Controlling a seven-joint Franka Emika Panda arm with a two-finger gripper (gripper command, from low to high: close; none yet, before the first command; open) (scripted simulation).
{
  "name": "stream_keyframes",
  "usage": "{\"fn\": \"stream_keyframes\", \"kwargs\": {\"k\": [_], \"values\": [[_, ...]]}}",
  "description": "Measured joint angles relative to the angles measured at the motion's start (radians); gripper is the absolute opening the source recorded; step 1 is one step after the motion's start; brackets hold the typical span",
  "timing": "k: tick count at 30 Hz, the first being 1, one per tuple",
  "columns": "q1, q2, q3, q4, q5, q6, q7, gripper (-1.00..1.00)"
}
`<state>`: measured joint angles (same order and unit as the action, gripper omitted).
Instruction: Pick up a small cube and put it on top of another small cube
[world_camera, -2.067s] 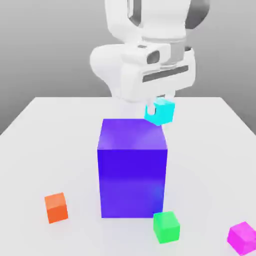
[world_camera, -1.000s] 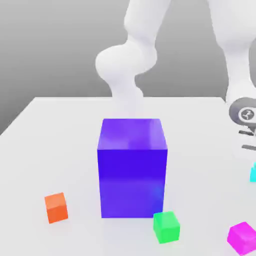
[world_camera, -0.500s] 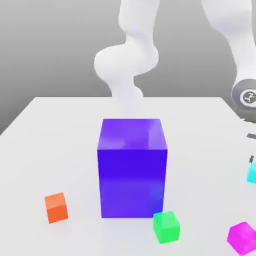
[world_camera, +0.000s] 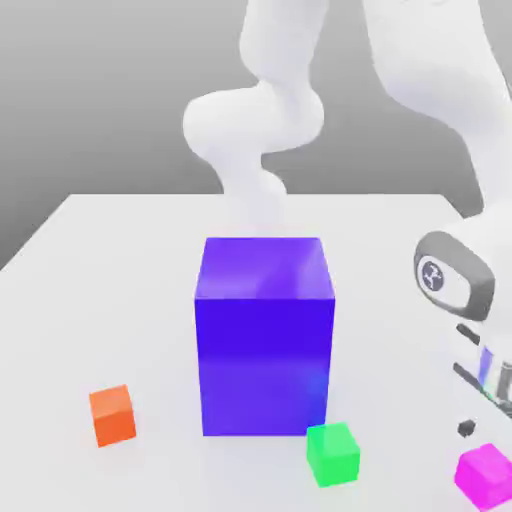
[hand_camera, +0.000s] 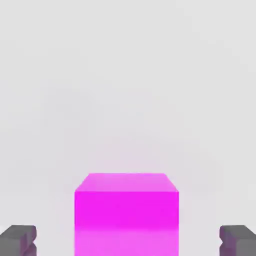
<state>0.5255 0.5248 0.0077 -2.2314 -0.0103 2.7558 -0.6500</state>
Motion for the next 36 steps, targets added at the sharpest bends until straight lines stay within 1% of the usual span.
{"fn": "stream_keyframes", "kwargs": {"k": [6,11,21,28,32,34,36], "values": [[0.0,0.002,0.0,0.001,0.0,-0.001,0.0,-1.0],[-0.003,-0.144,-0.005,-0.037,0.005,-0.108,0.019,-1.0],[0.007,-0.301,-0.147,-0.183,0.044,-0.122,0.421,-1.0],[-0.002,-0.408,-0.236,-0.287,0.045,-0.125,0.734,-1.0],[-0.031,-0.472,-0.275,-0.347,0.034,-0.127,0.921,-1.0],[-0.034,-0.444,-0.273,-0.358,0.058,-0.09,0.944,-1.0],[-0.041,-0.381,-0.259,-0.357,0.101,-0.03,0.922,-1.0]]}}
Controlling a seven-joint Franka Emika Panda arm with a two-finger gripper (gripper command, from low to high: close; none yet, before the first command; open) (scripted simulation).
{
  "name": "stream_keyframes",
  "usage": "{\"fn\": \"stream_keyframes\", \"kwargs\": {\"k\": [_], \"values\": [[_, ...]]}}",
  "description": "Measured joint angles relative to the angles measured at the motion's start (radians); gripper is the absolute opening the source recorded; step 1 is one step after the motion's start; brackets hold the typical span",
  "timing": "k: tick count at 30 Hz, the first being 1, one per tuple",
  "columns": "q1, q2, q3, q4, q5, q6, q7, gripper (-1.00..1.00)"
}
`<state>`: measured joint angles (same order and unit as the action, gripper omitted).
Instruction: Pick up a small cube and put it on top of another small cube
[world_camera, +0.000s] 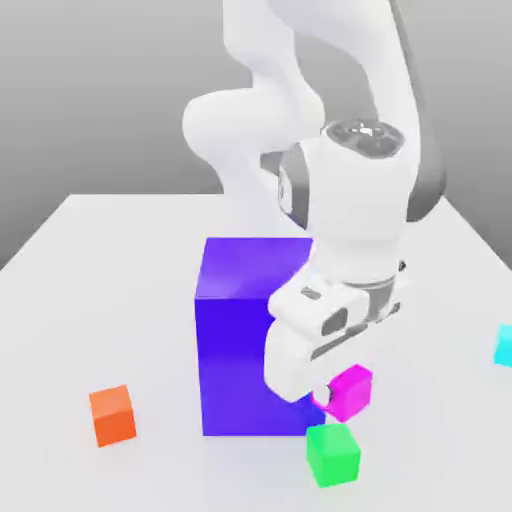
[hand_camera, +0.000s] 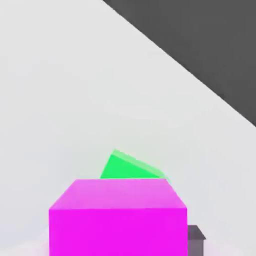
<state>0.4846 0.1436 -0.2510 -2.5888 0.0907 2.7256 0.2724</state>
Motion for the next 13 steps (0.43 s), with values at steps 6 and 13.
{"fn": "stream_keyframes", "kwargs": {"k": [6,13], "values": [[-0.014,0.069,0.024,0.004,0.049,0.062,-0.033,1.0],[-0.008,-0.047,0.001,-0.004,-0.033,-0.04,0.027,1.0]]}}
